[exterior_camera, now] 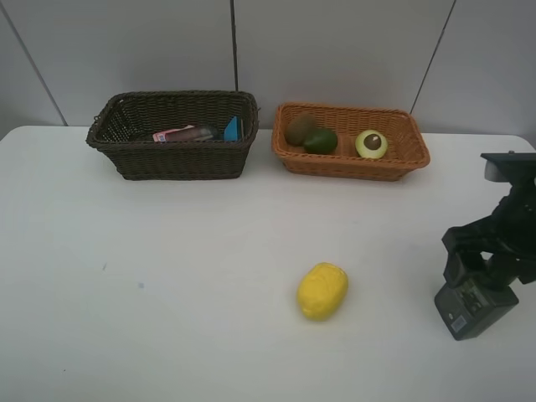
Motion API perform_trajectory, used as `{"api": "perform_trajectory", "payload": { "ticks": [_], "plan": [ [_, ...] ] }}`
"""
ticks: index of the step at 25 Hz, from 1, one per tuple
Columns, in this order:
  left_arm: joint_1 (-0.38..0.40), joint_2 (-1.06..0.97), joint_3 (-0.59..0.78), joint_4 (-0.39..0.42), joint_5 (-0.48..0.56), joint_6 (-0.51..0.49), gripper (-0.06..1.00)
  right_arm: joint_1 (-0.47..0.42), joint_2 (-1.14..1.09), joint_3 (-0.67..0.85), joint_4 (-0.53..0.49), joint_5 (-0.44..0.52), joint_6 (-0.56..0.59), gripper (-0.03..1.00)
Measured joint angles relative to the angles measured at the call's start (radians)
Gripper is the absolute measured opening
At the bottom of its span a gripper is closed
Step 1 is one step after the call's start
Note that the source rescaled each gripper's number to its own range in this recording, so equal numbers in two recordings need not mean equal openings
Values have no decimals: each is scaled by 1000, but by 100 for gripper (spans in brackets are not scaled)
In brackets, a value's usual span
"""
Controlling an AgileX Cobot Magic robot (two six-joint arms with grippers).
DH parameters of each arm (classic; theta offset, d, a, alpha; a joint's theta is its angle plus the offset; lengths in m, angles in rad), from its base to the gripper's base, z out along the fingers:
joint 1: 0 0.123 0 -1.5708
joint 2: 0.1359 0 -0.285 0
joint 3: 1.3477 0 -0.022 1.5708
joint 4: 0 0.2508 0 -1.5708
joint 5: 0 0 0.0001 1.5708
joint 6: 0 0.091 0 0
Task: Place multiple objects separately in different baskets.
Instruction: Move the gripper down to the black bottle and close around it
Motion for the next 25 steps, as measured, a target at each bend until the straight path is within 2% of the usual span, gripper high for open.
{"api": "perform_trajectory", "payload": {
  "ticks": [13, 15, 17, 18, 19, 21, 25],
  "plan": [
    [0, 0, 0, 0, 0, 0, 100, 0, 112, 44, 0, -65, 15, 100],
    [0, 0, 0, 0, 0, 0, 100, 0, 114, 44, 0, -63, 15, 96],
    [0, 0, 0, 0, 0, 0, 100, 0, 114, 41, 0, -55, 16, 78],
    [0, 0, 0, 0, 0, 0, 100, 0, 114, 41, 0, -53, 16, 62],
    [0, 0, 0, 0, 0, 0, 100, 0, 114, 41, 0, -48, 16, 46],
    [0, 0, 0, 0, 0, 0, 100, 0, 114, 41, 1, -38, 16, 0],
    [0, 0, 0, 0, 0, 0, 100, 0, 114, 40, 1, -33, 16, 0]
  ]
}}
